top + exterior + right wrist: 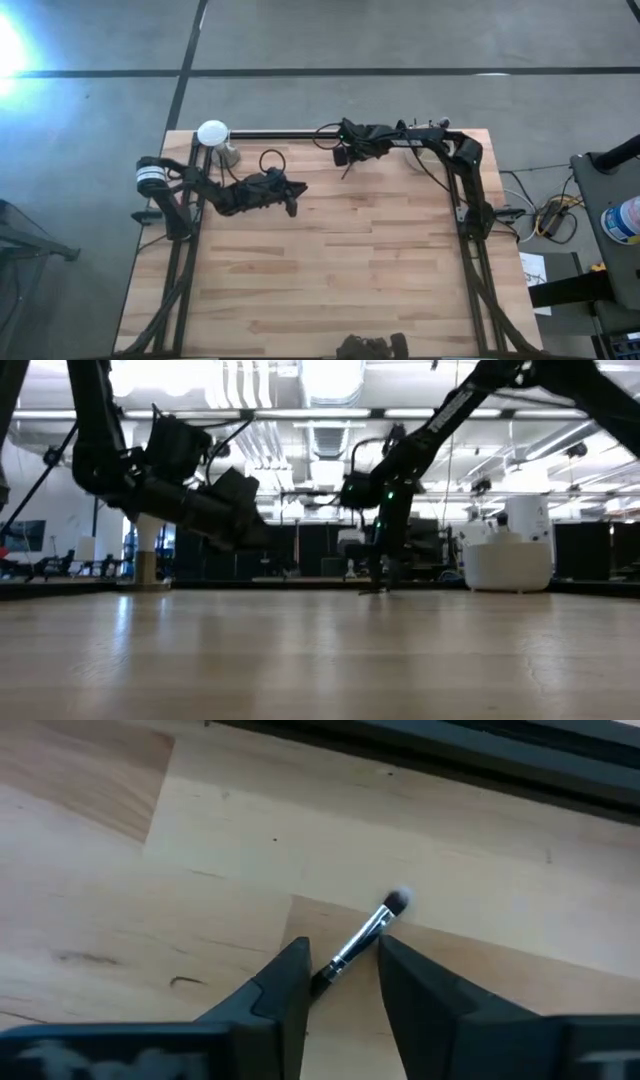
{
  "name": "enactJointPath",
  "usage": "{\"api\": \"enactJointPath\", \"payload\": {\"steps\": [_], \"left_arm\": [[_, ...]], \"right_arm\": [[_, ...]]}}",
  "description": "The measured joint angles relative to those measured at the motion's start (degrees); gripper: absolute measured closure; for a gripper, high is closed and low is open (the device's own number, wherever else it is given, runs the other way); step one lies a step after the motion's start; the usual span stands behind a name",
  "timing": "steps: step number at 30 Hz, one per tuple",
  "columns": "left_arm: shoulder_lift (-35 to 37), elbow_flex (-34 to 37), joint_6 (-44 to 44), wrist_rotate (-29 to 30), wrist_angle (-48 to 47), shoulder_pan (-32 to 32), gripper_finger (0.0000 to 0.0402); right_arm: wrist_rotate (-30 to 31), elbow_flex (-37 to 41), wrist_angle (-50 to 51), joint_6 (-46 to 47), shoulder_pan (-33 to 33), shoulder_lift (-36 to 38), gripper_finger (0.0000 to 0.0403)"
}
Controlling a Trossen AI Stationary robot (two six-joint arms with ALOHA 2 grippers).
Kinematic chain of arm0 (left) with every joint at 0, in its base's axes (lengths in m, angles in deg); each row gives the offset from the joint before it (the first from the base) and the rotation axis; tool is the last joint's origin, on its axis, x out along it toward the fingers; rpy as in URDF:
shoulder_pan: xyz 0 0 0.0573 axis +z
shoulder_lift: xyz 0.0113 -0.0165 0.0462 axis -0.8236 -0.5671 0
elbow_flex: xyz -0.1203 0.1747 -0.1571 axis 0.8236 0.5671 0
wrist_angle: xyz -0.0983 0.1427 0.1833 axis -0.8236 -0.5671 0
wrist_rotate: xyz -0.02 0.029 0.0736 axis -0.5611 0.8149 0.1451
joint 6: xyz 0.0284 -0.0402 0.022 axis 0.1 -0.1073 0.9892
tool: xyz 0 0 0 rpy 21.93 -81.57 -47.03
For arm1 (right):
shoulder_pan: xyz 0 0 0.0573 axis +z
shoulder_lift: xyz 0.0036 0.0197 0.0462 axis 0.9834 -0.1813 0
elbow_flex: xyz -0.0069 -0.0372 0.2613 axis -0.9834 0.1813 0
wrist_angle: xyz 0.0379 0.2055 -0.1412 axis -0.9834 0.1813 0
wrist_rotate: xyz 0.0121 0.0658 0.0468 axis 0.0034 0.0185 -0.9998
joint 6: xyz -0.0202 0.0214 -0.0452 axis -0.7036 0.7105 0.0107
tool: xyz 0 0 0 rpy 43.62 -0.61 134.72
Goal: Pick & Place Makeup Brushes
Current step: Put the black blush brush into the white makeup holder
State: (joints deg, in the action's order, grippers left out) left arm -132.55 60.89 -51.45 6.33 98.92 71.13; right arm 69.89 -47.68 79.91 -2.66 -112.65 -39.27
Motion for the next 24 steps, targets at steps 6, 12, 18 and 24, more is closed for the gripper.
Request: {"api": "enactJointPath", "payload": {"steps": [6,12,18,24], "left_arm": [[0.0,0.19,0.04,-0.02,0.5,0.0,0.0344],[0.0,0.16,0.02,-0.03,0.82,0.0,0.0344],[-0.02,0.16,-0.17,-0.03,0.86,0.0,0.0344],[-0.02,0.16,-0.22,-0.03,0.86,0.0,0.0344]], "right_arm": [[-1.22,-0.39,0.06,-5.47,0.48,0.96,0.0311],[-10.13,-0.48,0.63,-14.42,0.94,1.81,0.0346],[-9.61,-0.45,6.12,-12.66,1.68,1.97,0.0364],[-6.98,0.07,7.08,-9.27,2.15,3.66,0.0344]]}}
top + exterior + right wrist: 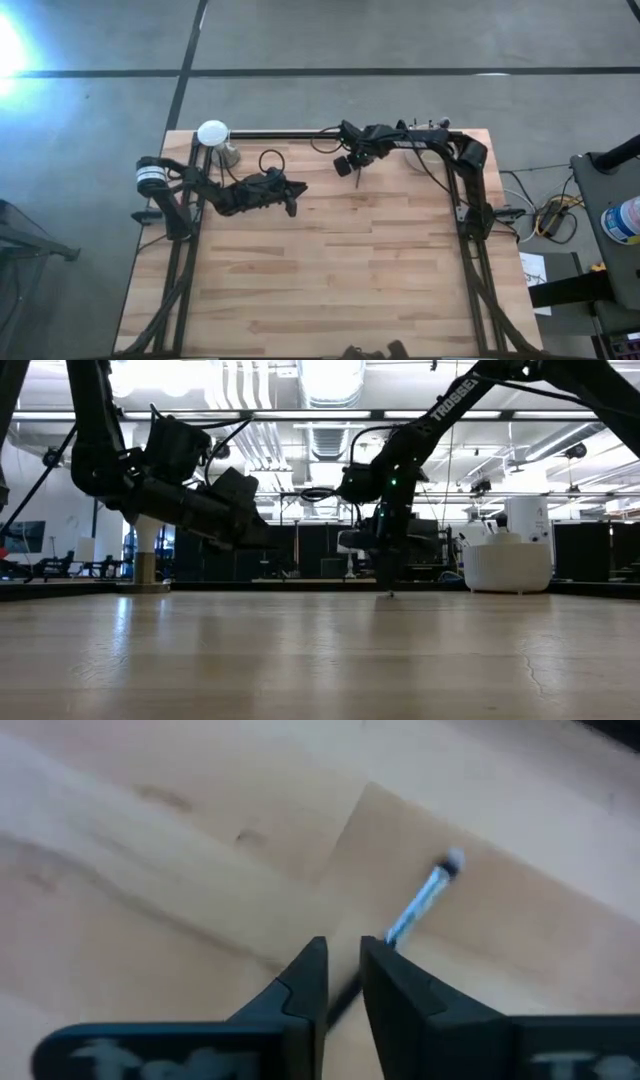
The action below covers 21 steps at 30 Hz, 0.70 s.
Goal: Pick & Place Makeup Brushes
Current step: Put the black blush brush into the white makeup holder
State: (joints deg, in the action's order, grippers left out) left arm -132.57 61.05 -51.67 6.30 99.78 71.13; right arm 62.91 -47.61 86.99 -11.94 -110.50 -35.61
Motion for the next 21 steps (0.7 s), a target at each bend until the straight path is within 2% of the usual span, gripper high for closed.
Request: {"api": "enactJointPath", "payload": {"steps": [5,9,14,21], "left_arm": [[0.0,0.0,0.0,-0.08,-0.03,0.0,0.0344],[0.0,0.0,0.0,-0.17,-0.05,0.0,0.0344],[0.0,0.0,0.0,-0.17,-0.07,0.0,0.0344],[0.0,0.0,-0.02,-0.2,-0.09,0.0,0.0344]], "right_arm": [[3.89,1.44,1.75,2.63,0.37,2.65,0.0311],[5.23,3.77,-1.98,5.39,-0.84,3.37,0.0297],[4.71,5.71,-10.79,6.69,-2.92,2.7,0.0301],[4.23,6.26,-11.66,7.48,-4.94,2.1,0.0316]]}}
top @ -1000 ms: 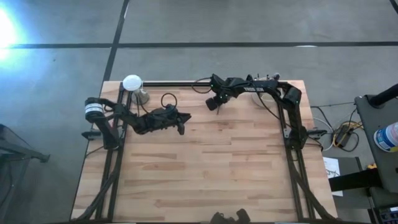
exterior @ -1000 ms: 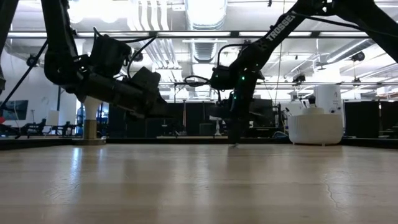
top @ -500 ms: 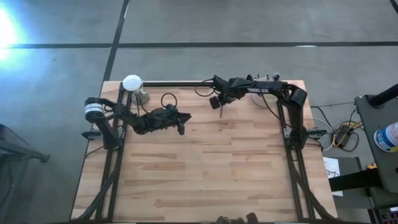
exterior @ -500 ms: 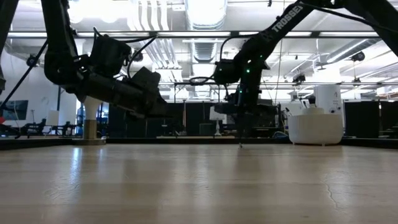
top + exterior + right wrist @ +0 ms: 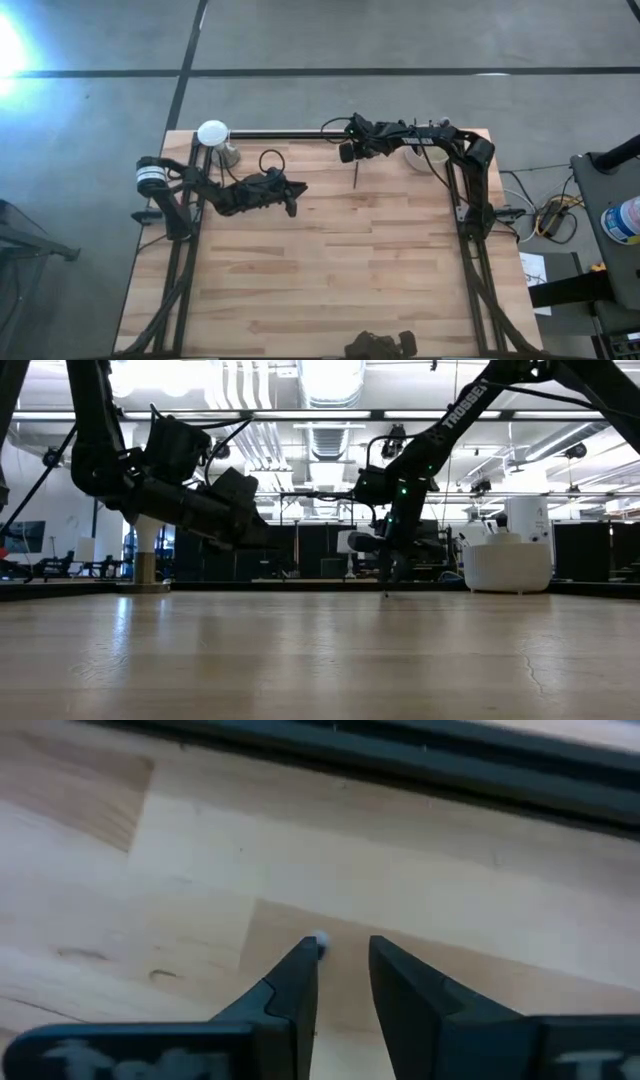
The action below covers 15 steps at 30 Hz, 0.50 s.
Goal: Pick & Place Makeup Brushes
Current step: Put the black blush brush into the white makeup holder
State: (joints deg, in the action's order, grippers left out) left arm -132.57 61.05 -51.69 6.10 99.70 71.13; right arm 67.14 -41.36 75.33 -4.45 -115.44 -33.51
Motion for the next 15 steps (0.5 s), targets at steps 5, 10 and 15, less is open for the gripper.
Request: {"api": "enactJointPath", "payload": {"steps": [5,10,15], "left_arm": [[-0.02,0.0,0.01,0.0,0.0,0.0,0.0344],[-0.02,0.0,0.0,0.0,0.0,0.0,0.0344],[-0.02,0.0,-0.02,-0.02,0.0,0.0,0.0344]], "right_arm": [[-1.95,0.04,-0.72,-0.34,0.0,-0.05,0.0325],[-3.85,0.06,-0.71,-0.22,-0.02,-0.06,0.0321],[-4.36,0.2,-1.07,-0.15,-0.02,-0.08,0.031]]}}
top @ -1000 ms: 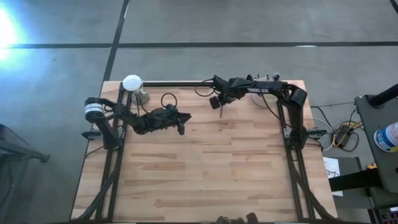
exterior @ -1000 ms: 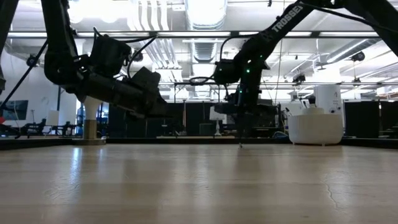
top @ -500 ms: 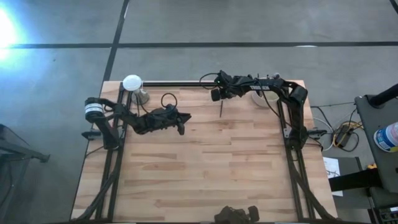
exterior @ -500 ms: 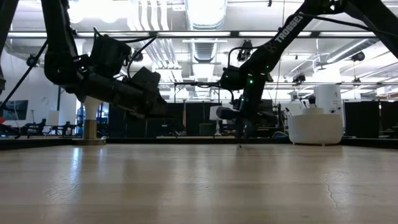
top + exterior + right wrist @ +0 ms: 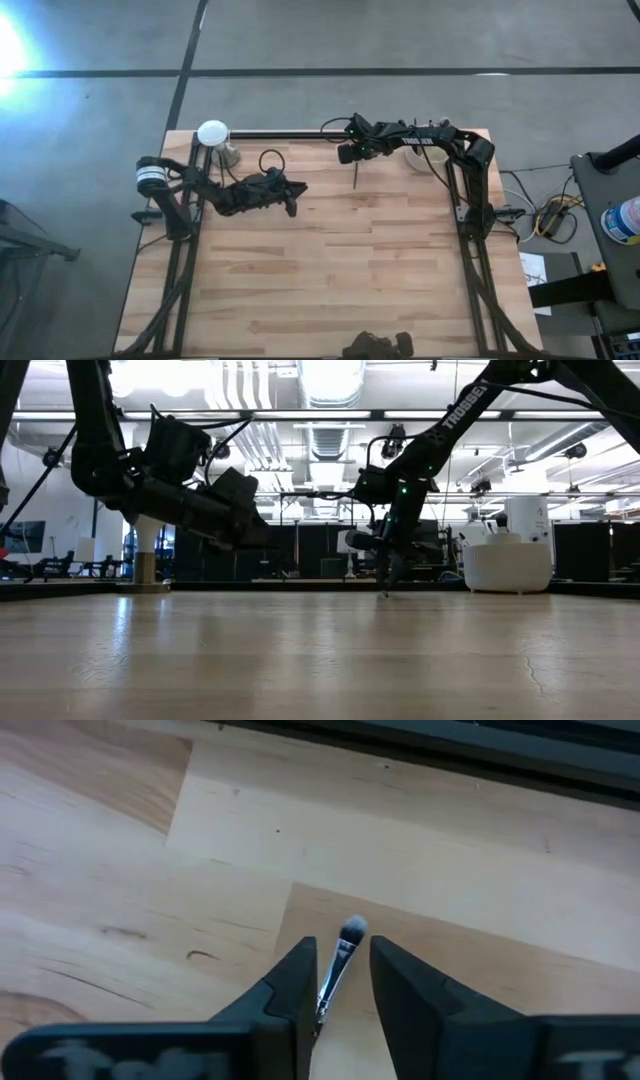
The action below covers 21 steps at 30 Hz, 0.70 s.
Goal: Pick & Place Makeup Brushes
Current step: Put the black blush brush into the white makeup holder
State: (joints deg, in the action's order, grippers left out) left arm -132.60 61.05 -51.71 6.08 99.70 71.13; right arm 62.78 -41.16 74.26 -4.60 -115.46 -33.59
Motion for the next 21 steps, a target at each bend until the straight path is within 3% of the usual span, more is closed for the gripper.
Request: {"api": "enactJointPath", "payload": {"steps": [21], "left_arm": [[0.0,0.0,0.0,-0.31,0.0,0.0,0.0344]], "right_arm": [[0.1,0.12,0.41,-5.02,0.15,-1.89,0.0347]]}}
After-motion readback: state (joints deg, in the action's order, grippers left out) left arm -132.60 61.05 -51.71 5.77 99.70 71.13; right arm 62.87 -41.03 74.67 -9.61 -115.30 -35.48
